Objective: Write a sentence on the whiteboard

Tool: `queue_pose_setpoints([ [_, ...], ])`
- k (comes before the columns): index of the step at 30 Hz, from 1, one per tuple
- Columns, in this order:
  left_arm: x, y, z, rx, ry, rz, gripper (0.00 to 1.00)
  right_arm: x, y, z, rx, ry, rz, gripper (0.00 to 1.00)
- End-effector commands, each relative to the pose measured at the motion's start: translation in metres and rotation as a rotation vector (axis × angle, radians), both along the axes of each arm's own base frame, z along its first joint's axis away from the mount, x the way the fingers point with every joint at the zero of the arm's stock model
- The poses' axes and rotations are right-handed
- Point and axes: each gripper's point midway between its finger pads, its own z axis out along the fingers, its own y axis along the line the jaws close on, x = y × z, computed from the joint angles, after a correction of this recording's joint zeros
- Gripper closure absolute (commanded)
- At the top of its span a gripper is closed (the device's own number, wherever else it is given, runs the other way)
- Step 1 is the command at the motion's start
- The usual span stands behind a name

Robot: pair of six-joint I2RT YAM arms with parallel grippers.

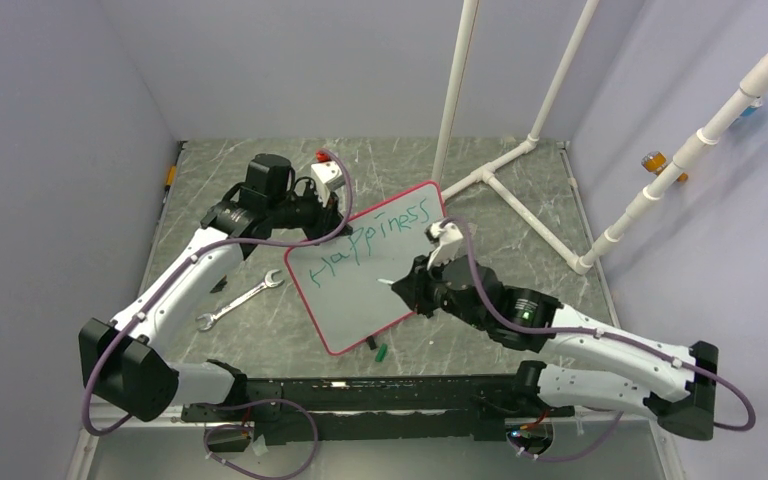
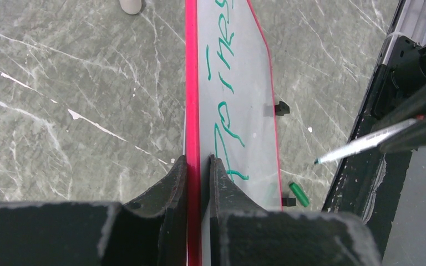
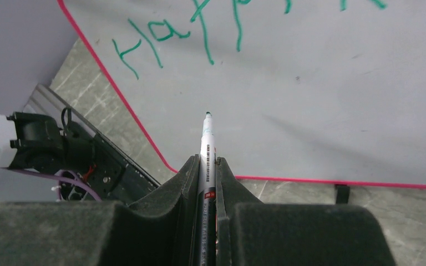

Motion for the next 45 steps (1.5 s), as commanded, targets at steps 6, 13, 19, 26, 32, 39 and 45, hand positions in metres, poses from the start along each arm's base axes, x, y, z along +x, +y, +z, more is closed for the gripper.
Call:
queue_pose_setpoints([
  [6,0.017,0.008,0.02,0.001,-0.156,0.062,1.0,-0.008,0.057,0.018,0.009,-0.119,0.009,1.0],
  [13,0.021,0.012,0.019,0.023,-0.163,0.089,1.0,-0.009,0.094,0.019,0.027,-0.184,0.049,1.0],
  [19,0.022,0.014,0.018,0.029,-0.165,0.095,1.0,-0.007,0.114,0.015,0.018,-0.198,0.073,1.0],
  [26,0.022,0.014,0.018,0.032,-0.164,0.099,1.0,-0.008,0.117,0.003,0.006,-0.179,0.08,1.0],
  [32,0.022,0.014,0.018,0.031,-0.16,0.094,1.0,-0.008,0.119,-0.007,-0.021,-0.168,0.084,1.0],
  [39,0.021,0.013,0.016,0.031,-0.153,0.091,1.0,-0.011,0.132,-0.011,-0.037,-0.159,0.116,1.0],
  [45,0.021,0.013,0.016,0.034,-0.153,0.092,1.0,-0.013,0.137,-0.016,-0.053,-0.149,0.137,1.0],
])
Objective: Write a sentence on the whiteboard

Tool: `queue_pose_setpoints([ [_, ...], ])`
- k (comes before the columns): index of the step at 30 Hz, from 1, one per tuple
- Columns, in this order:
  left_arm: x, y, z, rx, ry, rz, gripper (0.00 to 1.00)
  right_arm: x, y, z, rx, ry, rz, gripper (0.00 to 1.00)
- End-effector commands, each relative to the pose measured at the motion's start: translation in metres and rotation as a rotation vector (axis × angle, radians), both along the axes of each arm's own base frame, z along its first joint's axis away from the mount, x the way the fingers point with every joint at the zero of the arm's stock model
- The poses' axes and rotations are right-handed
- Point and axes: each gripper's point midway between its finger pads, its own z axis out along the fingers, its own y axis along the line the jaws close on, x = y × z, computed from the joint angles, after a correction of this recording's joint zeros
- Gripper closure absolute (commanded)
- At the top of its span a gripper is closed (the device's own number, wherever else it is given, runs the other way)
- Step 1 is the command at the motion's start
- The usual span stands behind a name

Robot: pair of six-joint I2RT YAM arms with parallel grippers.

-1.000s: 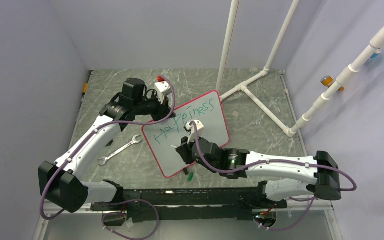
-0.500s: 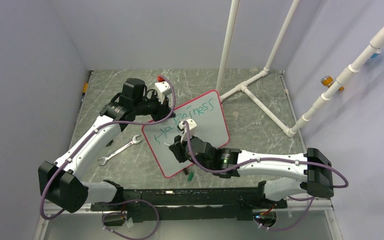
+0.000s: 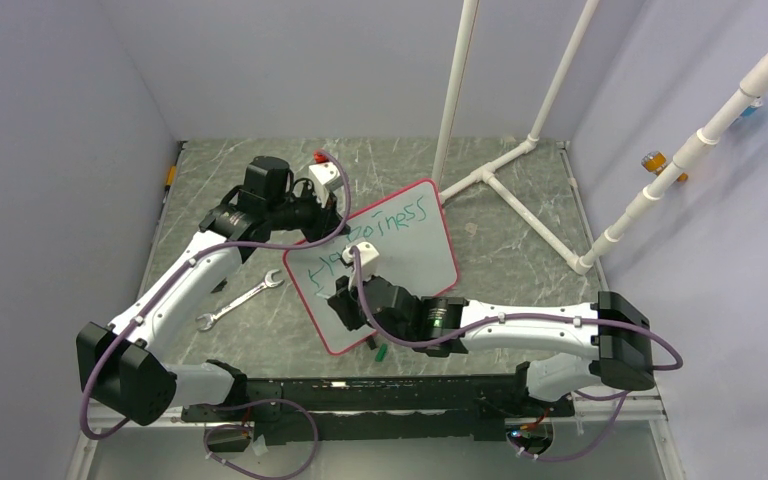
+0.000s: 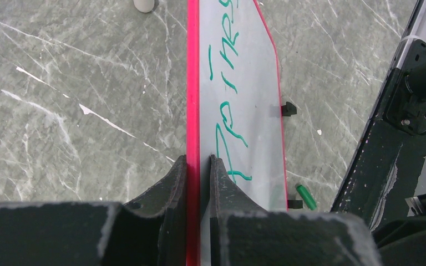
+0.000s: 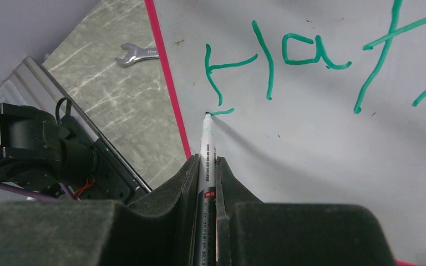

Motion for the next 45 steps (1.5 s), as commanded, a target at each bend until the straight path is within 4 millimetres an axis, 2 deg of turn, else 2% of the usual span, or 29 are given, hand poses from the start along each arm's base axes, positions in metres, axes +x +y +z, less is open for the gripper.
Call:
queue_pose_setpoints([
  [1,0.019,0.008,0.018,0.025,-0.134,0.05,1.0,0.001,0.012,0.016,0.037,-0.014,0.012,1.0],
  [9,0.019,0.009,0.019,0.026,-0.138,0.052,1.0,-0.003,0.006,0.003,0.02,0.017,0.002,1.0],
  [13,0.019,0.008,0.018,0.025,-0.136,0.051,1.0,-0.002,-0.004,-0.007,-0.019,0.03,-0.024,1.0],
  [19,0.018,0.008,0.018,0.024,-0.135,0.049,1.0,-0.001,-0.013,-0.011,-0.036,0.034,-0.052,1.0],
  [31,0.017,0.008,0.018,0.022,-0.135,0.044,1.0,0.013,-0.026,0.007,-0.041,-0.013,-0.137,1.0],
  [39,0.017,0.007,0.018,0.022,-0.131,0.042,1.0,0.019,-0.011,0.024,-0.033,-0.049,-0.127,1.0],
  [45,0.017,0.007,0.017,0.023,-0.13,0.041,1.0,0.022,-0.006,0.028,-0.037,-0.061,-0.128,1.0],
])
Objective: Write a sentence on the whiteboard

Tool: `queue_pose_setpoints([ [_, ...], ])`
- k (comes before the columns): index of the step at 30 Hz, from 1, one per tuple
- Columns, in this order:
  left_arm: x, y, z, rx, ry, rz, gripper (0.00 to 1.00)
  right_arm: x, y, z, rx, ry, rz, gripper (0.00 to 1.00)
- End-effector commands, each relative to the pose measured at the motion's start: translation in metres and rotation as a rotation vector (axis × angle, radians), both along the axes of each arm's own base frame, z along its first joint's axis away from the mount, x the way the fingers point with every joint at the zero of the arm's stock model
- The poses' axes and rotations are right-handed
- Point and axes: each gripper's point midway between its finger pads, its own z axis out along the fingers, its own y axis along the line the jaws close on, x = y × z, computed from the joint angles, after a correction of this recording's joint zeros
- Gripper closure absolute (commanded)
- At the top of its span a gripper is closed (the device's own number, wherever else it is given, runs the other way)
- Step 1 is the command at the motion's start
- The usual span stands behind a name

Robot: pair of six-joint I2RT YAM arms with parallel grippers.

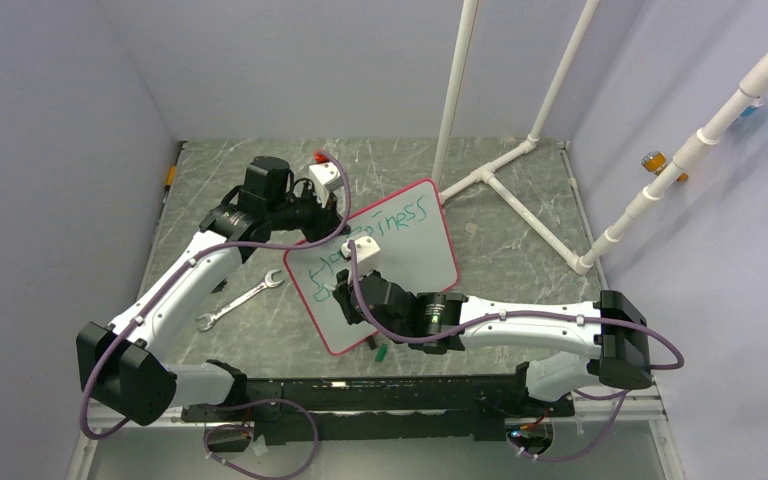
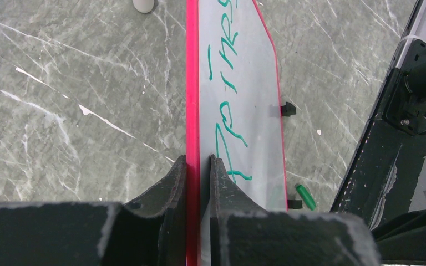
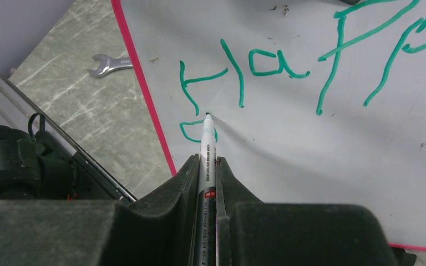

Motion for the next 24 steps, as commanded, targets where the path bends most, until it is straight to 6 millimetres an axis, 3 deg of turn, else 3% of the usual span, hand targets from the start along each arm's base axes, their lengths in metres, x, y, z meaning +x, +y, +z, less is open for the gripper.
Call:
queue_pose_setpoints([
  [1,0.017,0.007,0.017,0.023,-0.13,0.041,1.0,0.012,0.004,0.019,0.021,-0.043,-0.033,1.0],
  [17,0.017,0.008,0.017,0.026,-0.132,0.046,1.0,-0.003,-0.015,-0.031,-0.019,0.062,-0.045,1.0],
  [24,0.017,0.009,0.018,0.027,-0.134,0.046,1.0,-0.01,-0.009,-0.047,-0.064,0.079,-0.025,1.0],
])
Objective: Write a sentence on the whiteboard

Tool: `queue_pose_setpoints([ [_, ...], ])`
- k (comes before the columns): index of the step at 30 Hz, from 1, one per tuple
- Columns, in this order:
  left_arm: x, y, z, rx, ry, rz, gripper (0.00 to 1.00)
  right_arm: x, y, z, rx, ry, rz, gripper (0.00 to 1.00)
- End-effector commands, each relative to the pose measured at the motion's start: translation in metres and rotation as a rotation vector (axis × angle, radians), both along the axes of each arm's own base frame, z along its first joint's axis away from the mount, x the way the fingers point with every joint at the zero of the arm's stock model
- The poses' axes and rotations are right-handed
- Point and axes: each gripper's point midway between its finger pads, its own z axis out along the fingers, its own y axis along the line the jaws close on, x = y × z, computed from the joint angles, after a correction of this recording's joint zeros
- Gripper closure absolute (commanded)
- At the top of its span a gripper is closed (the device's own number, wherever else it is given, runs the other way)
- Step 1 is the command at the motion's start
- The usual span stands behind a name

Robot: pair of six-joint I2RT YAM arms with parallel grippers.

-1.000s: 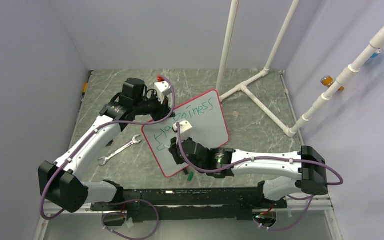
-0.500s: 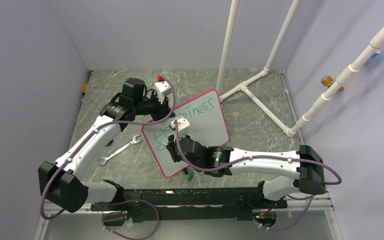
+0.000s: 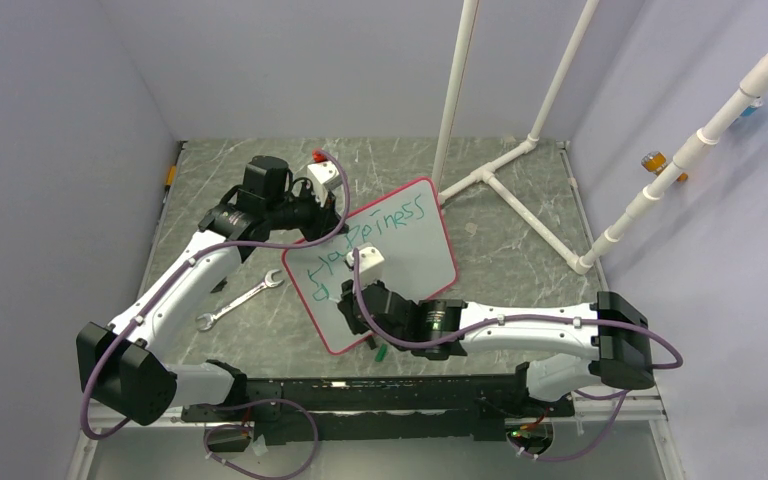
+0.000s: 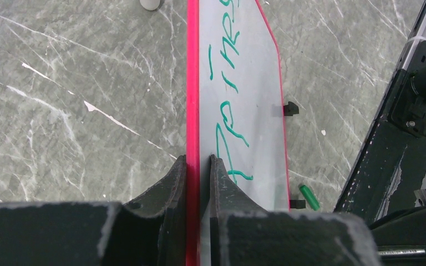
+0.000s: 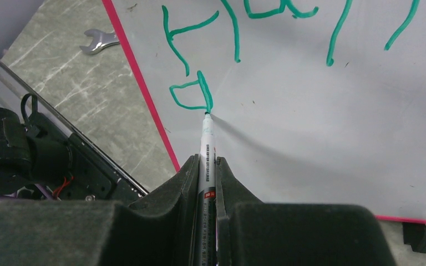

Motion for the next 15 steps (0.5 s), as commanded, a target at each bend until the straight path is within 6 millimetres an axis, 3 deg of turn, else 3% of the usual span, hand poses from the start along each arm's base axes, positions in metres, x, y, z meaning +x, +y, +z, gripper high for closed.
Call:
queue_pose_setpoints([
  [1,0.016,0.007,0.018,0.023,-0.132,0.036,1.0,0.001,-0.001,-0.02,-0.06,0.011,-0.017,1.0],
  [8,0.016,0.007,0.019,0.022,-0.135,0.036,1.0,-0.004,0.015,-0.021,-0.08,0.007,0.014,1.0],
  [15,0.016,0.007,0.019,0.021,-0.134,0.035,1.0,-0.001,0.028,-0.003,-0.065,-0.025,0.024,1.0],
])
